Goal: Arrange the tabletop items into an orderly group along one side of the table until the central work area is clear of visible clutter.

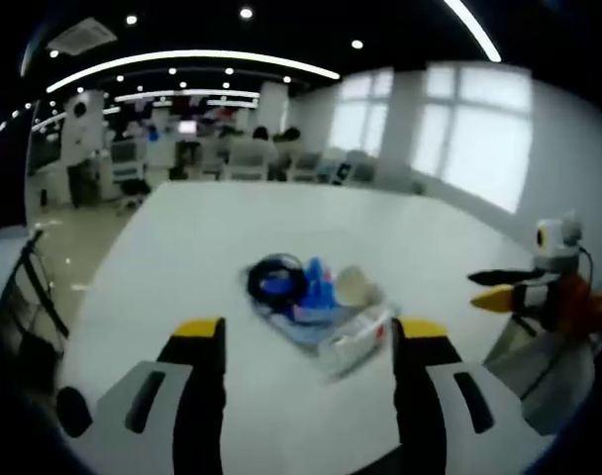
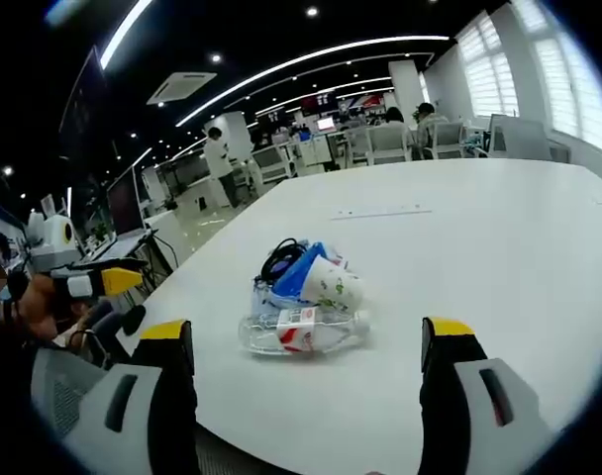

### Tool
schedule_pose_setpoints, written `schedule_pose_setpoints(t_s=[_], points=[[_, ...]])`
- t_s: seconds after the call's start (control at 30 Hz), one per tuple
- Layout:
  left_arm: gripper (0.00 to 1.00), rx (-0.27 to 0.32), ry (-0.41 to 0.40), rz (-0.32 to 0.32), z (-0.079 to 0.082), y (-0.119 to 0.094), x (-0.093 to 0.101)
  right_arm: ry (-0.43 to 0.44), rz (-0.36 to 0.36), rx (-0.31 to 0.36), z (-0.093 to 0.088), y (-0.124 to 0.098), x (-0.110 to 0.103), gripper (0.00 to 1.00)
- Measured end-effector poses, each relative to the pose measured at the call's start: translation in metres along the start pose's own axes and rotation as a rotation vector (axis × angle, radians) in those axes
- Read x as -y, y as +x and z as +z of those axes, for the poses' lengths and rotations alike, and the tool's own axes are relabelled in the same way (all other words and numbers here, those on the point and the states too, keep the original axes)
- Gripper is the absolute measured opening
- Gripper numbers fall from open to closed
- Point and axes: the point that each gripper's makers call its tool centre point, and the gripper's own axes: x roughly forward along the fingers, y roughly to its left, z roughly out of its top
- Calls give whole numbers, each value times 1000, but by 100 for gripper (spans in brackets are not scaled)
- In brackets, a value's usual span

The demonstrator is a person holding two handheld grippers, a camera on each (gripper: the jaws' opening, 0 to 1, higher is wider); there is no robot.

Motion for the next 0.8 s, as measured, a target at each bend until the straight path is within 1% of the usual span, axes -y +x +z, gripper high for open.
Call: schedule_pose_setpoints(t_s=[0.03,0.1,0.17,0.2,0.27,0.33,0.4,0.47,0.53,0.63,0.67,0.7,0.8], points=[[67,10,-20,-4,1,-2,-1,-1,-1,-1,0,0,0,96],[66,7,-20,5,0,-5,-4,-3,-1,-2,-1,0,0,96],[65,31,-28,15,4,-8,-7,-7,-2,-4,-1,0,0,96],[65,59,-32,16,8,-9,-8,-7,-2,-3,-1,0,0,96],[67,61,-39,25,8,-12,-10,-5,-3,1,0,0,0,96],[66,79,-36,35,11,-13,-12,-6,-7,-2,0,0,1,96],[66,103,-41,29,15,-14,-11,-6,-10,-1,0,0,2,96],[65,95,-34,36,14,-13,-12,-4,-10,8,1,-1,1,96],[65,71,-57,22,9,-11,-9,-10,-10,3,0,0,1,96],[67,45,-49,11,5,-9,-6,-11,-8,1,0,0,1,96],[68,34,-55,5,3,-9,-5,-10,-8,2,0,0,1,96],[68,8,-64,-4,-2,-8,-3,-10,-8,2,0,0,1,96],[67,3,-66,-5,-3,-8,-3,-11,-9,-2,-1,-1,1,96]])
